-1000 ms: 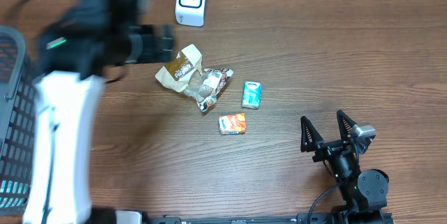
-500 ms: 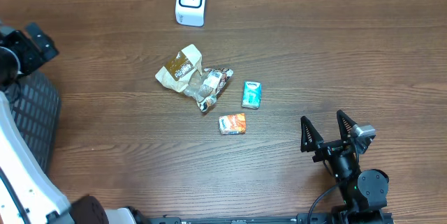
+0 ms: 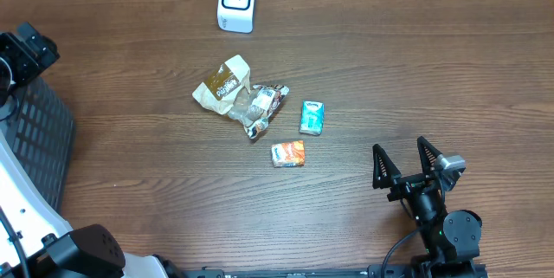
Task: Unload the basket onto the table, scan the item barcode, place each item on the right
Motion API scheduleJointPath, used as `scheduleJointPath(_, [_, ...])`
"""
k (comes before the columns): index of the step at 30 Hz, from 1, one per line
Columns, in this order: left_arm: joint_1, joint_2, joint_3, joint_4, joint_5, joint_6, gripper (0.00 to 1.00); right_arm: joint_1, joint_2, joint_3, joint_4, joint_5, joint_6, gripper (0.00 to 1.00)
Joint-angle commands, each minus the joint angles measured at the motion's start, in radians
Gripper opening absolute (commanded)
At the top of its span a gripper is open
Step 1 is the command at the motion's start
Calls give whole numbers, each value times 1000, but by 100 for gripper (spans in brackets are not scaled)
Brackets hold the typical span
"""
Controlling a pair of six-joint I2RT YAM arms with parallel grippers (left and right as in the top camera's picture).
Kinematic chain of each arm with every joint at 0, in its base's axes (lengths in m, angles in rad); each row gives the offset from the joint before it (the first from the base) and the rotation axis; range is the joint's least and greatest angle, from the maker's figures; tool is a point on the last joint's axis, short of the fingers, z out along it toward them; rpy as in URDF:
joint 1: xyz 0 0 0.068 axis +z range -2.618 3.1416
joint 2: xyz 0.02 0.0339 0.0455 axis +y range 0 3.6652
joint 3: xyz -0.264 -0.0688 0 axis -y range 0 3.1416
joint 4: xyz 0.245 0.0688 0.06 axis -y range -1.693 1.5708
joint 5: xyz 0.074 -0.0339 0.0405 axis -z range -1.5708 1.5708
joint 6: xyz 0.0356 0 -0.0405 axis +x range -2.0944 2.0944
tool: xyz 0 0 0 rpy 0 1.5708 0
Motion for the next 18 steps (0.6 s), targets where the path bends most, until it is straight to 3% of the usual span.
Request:
scheduleJointPath(1, [-2, -6, 7, 11, 58, -14, 100, -6, -10, -10, 5, 8, 0, 100])
scheduleJointPath(18, [-2, -6, 6, 10, 72, -13, 100, -6, -10, -10, 5, 8, 0, 100])
